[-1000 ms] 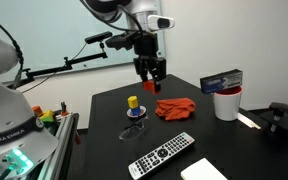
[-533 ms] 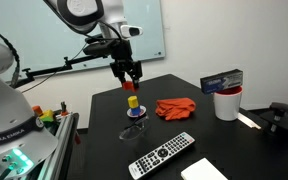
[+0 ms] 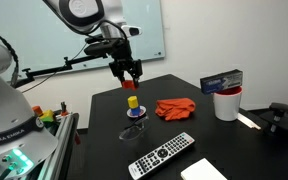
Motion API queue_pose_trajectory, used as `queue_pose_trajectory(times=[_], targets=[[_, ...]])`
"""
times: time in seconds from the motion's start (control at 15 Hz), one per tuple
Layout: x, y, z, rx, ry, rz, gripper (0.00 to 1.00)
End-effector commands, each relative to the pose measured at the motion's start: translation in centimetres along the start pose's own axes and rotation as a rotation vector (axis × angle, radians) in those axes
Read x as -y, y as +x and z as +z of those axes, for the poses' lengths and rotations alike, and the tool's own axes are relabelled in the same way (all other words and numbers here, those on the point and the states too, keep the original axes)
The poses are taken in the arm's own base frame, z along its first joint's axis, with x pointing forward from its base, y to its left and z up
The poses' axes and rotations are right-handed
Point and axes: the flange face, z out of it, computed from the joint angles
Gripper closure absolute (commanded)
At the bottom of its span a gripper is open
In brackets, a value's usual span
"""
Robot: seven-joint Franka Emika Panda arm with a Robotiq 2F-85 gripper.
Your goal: Put the blue block on the plate, then put the yellow block on the blue block, then put the orange block on the yellow block
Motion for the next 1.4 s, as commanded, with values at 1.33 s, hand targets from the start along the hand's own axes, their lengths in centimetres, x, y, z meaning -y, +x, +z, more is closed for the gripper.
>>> queue_pose_trajectory(times=[1.33], targets=[[0.6, 0.4, 3.7, 0.023, 0.033, -0.075, 0.58]])
